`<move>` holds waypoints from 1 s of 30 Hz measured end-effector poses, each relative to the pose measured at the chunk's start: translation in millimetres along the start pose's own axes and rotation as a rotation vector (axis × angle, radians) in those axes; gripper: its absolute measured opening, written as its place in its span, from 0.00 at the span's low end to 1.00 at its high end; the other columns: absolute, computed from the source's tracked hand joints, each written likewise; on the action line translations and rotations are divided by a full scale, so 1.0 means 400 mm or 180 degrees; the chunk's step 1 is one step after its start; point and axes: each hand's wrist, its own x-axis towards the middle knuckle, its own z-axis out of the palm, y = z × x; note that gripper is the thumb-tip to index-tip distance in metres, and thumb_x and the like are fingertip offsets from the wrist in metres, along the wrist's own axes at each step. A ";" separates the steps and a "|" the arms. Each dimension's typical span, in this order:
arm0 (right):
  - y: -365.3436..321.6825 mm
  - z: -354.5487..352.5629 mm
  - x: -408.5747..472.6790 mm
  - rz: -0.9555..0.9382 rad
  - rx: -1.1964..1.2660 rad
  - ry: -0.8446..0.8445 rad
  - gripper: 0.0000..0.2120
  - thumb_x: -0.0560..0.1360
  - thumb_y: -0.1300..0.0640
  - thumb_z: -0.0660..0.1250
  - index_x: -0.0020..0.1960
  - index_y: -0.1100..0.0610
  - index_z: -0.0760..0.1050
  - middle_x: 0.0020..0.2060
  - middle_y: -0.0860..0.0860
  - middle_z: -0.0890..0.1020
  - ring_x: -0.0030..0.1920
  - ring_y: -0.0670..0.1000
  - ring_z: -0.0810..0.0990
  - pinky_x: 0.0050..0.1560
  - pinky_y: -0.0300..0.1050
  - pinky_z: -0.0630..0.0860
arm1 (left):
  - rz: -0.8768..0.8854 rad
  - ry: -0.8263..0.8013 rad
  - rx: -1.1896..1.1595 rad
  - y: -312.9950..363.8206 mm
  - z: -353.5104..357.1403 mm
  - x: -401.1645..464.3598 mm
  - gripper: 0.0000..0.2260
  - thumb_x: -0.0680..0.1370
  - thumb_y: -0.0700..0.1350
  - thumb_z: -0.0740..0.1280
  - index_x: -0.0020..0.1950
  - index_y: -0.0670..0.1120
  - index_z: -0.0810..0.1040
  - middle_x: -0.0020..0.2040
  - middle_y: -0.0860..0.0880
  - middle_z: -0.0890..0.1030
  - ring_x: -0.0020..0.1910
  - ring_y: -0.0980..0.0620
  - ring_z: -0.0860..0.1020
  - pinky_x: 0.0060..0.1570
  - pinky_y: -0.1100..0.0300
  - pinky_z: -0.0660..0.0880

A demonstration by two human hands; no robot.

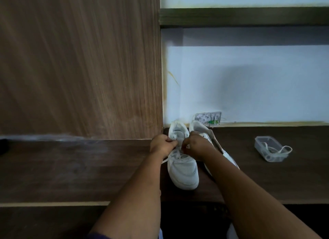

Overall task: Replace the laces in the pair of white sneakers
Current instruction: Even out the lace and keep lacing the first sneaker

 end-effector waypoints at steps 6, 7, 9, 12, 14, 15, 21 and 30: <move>0.074 -0.054 -0.007 0.0974 0.1753 0.1726 0.06 0.75 0.62 0.67 0.44 0.59 0.83 0.41 0.56 0.82 0.40 0.51 0.77 0.39 0.39 0.72 | 0.0021 -0.0041 0.0046 0.001 0.005 -0.007 0.07 0.73 0.49 0.73 0.36 0.48 0.82 0.38 0.49 0.85 0.41 0.52 0.83 0.46 0.58 0.79; 0.098 -0.072 -0.016 0.1277 0.1986 0.1754 0.07 0.76 0.60 0.66 0.47 0.61 0.82 0.42 0.56 0.82 0.40 0.52 0.78 0.39 0.39 0.72 | 0.0052 -0.0094 0.0057 0.001 0.006 -0.008 0.07 0.73 0.48 0.73 0.36 0.48 0.81 0.38 0.48 0.85 0.41 0.52 0.83 0.47 0.58 0.79; 0.144 -0.101 -0.034 0.1605 0.1584 0.0998 0.11 0.78 0.55 0.63 0.50 0.61 0.81 0.43 0.56 0.81 0.40 0.51 0.77 0.38 0.41 0.70 | 0.0169 -0.0123 0.0270 0.007 0.003 -0.012 0.07 0.74 0.48 0.72 0.38 0.47 0.82 0.40 0.47 0.85 0.41 0.53 0.81 0.45 0.60 0.77; 0.176 -0.132 -0.044 0.1579 0.0894 -0.0496 0.13 0.78 0.53 0.63 0.49 0.61 0.81 0.41 0.56 0.83 0.38 0.51 0.77 0.35 0.41 0.70 | 0.0253 -0.0331 0.0528 0.008 -0.011 -0.013 0.09 0.76 0.51 0.70 0.44 0.46 0.82 0.45 0.47 0.84 0.44 0.53 0.80 0.42 0.62 0.72; 0.157 -0.146 -0.036 0.1696 0.1501 -0.0870 0.11 0.76 0.55 0.65 0.42 0.63 0.78 0.32 0.56 0.81 0.29 0.52 0.74 0.30 0.40 0.69 | 0.0163 -0.0827 0.0627 0.006 -0.023 -0.023 0.13 0.75 0.57 0.70 0.49 0.47 0.80 0.49 0.46 0.82 0.51 0.49 0.79 0.42 0.60 0.69; 0.137 -0.152 -0.027 0.1687 0.1911 -0.0787 0.11 0.75 0.56 0.66 0.40 0.63 0.76 0.30 0.57 0.79 0.26 0.52 0.72 0.29 0.40 0.68 | 0.0088 -0.1144 0.0639 0.004 -0.030 -0.029 0.17 0.75 0.58 0.70 0.54 0.46 0.79 0.53 0.46 0.81 0.55 0.48 0.78 0.44 0.59 0.69; -0.006 -0.144 0.040 0.0711 0.4957 0.0658 0.22 0.78 0.68 0.61 0.69 0.54 0.69 0.64 0.51 0.74 0.62 0.49 0.72 0.63 0.48 0.66 | 0.0061 -0.1744 0.1317 -0.001 -0.058 -0.023 0.18 0.77 0.51 0.69 0.61 0.41 0.78 0.59 0.44 0.79 0.58 0.46 0.77 0.56 0.56 0.73; -0.078 -0.113 -0.040 0.0468 0.5124 -0.1092 0.22 0.70 0.75 0.54 0.60 0.62 0.72 0.49 0.59 0.79 0.51 0.55 0.80 0.55 0.48 0.75 | -0.0291 -0.1050 -0.2835 0.105 -0.137 -0.051 0.09 0.82 0.41 0.61 0.46 0.46 0.79 0.31 0.55 0.78 0.23 0.61 0.68 0.23 0.69 0.61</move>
